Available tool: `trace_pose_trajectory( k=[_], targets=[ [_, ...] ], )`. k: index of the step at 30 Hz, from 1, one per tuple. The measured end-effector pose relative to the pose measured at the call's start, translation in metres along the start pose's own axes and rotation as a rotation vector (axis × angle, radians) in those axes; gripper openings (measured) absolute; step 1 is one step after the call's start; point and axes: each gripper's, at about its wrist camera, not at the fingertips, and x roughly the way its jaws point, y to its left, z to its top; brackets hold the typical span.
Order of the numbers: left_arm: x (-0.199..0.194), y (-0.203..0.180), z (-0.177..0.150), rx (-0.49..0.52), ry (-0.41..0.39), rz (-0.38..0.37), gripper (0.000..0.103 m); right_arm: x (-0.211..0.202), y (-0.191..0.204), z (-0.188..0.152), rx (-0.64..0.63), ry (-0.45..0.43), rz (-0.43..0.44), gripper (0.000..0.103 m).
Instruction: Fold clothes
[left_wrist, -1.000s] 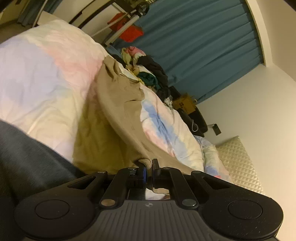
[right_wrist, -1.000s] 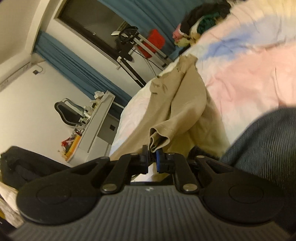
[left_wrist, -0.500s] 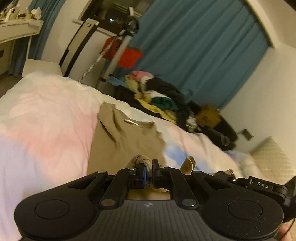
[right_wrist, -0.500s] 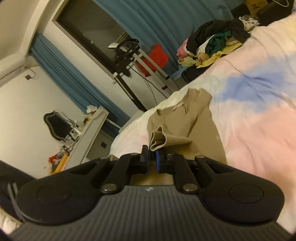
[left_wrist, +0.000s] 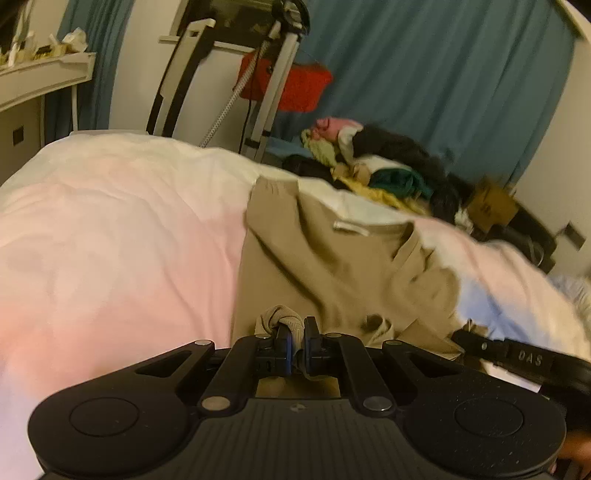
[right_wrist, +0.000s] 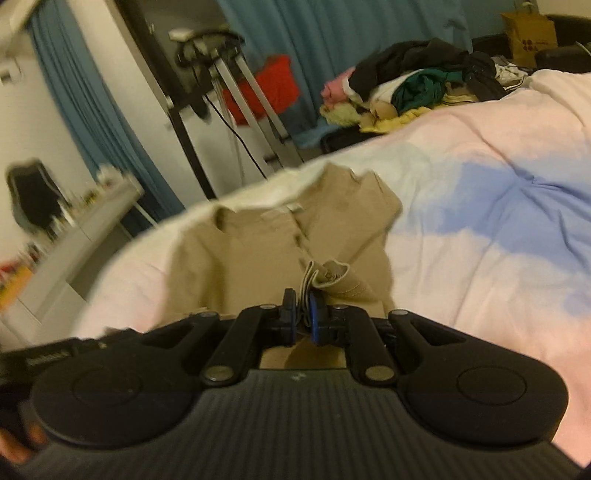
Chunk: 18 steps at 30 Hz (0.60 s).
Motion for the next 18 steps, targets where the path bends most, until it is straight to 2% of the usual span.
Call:
trace_pose_trajectory(
  k=[4,7,8,10,12,14,15,16,17,18],
  targets=[
    [0.011,-0.001,-0.006,0.039,0.008,0.008,0.008,0.020,-0.004,-0.009,-0.048,0.030,-0.043,0.011],
    [0.001,-0.003,-0.007,0.064,-0.015,0.014,0.011,0.019,-0.003,-0.010,-0.044,0.026,-0.048,0.012],
    [-0.006,-0.005,-0.008,0.073,-0.029,0.008,0.014,0.016,-0.002,-0.009,-0.033,0.021,-0.048,0.012],
    [-0.024,-0.010,-0.010,0.091,-0.055,0.009,0.030,0.004,0.000,-0.007,-0.010,0.000,-0.054,0.013],
    [-0.046,-0.013,-0.013,0.095,-0.088,0.016,0.051,-0.012,0.002,-0.006,0.011,-0.021,-0.056,0.013],
    [-0.069,-0.020,-0.017,0.130,-0.110,0.011,0.063,-0.033,0.005,-0.004,0.030,-0.042,-0.048,0.021],
    [-0.080,-0.024,-0.019,0.155,-0.120,0.008,0.072,-0.044,0.007,-0.004,0.027,-0.051,-0.042,0.038],
    [-0.089,-0.028,-0.022,0.184,-0.132,0.008,0.076,-0.055,0.010,-0.004,0.013,-0.059,-0.039,0.059],
    [-0.100,-0.033,-0.024,0.208,-0.145,0.010,0.083,-0.067,0.014,-0.006,-0.012,-0.075,-0.038,0.068],
    [-0.110,-0.037,-0.026,0.230,-0.158,0.012,0.085,-0.079,0.017,-0.007,-0.033,-0.091,-0.036,0.079]
  ],
)
